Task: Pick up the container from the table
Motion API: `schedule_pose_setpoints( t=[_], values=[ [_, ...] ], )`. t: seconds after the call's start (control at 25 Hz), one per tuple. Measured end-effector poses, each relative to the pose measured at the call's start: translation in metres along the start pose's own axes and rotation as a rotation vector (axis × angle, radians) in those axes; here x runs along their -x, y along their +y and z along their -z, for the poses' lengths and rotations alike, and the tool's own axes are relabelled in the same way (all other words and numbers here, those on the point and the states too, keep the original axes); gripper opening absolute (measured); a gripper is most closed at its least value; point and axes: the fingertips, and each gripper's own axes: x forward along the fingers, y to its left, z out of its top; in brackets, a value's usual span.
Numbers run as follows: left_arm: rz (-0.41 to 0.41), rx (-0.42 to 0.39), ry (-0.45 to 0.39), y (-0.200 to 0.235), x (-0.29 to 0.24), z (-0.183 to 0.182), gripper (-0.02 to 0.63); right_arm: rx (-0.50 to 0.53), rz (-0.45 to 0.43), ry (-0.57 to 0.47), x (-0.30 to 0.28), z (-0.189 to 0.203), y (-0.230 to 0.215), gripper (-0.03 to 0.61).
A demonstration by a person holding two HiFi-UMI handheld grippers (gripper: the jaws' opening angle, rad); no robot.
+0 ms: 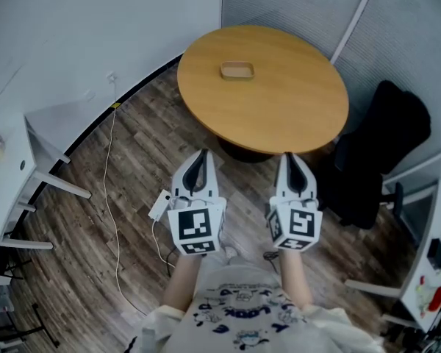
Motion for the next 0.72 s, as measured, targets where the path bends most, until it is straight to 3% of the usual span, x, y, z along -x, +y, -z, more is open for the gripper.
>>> schedule_pose_setpoints(
  t=[0.4, 0.72],
  values=[
    [-0.017, 0.009, 0.034, 0.010, -0.034, 0.014, 0.000, -0.020, -0.020, 0.029, -0.037, 0.018, -0.003, 0.017],
    [0.008, 0.020, 0.032, 0.035, -0.101, 0.013, 0.000, -0.012, 0.007, 0.027, -0.104, 0.021, -0.009, 0.018]
  ],
)
